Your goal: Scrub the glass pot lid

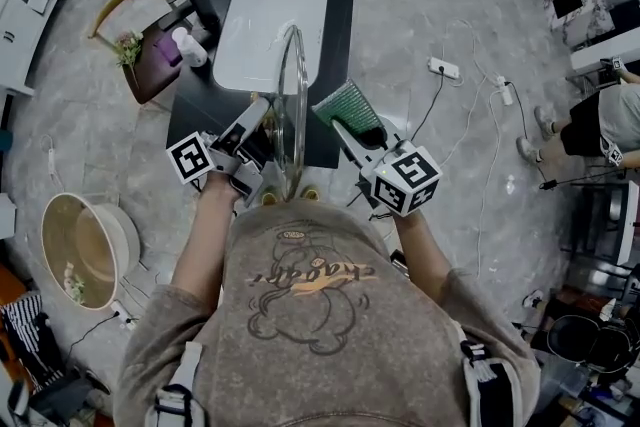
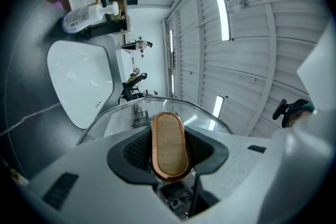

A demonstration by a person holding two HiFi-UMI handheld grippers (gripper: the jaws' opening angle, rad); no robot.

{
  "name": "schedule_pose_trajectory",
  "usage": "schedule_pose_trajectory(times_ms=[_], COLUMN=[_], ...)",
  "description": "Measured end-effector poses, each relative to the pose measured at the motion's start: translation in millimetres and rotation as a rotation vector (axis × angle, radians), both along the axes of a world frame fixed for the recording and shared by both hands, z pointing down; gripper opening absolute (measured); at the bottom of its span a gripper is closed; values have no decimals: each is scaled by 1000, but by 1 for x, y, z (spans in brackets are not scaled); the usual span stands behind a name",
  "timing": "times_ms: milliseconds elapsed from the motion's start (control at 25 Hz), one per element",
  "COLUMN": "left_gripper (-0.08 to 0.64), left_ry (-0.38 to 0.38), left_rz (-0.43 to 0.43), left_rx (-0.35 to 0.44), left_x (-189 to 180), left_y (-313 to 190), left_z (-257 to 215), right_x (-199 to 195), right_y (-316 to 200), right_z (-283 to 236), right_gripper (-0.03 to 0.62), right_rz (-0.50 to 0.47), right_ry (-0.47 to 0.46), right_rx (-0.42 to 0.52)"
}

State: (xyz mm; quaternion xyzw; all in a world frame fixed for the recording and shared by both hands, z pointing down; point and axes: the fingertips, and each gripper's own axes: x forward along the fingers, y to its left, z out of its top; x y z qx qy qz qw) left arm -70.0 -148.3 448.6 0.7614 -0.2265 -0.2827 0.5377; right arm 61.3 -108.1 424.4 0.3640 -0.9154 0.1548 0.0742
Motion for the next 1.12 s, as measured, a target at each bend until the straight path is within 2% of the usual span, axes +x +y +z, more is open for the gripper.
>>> schedule_pose_trajectory(times_ms=[160,400,680,1120], left_gripper=[171,172,172,172], left_ry=[2,-22,-73,-58], left_rz=[23,57,90,139], left_rx=[-1,-2,-12,-7], left_x=[10,22,29,35], left_y=[2,4,8,8], left_z=[-1,1,9,4], right_x=[-22,-34,-36,-34], right_y=[3,3,-3,-15], right_z=[-9,-16,-26,-23], right_gripper=[94,94,94,94], right_rz=[-76,-118,-113,-101], right_ry=[45,60,58,79], right_rx=[33,44,75,76])
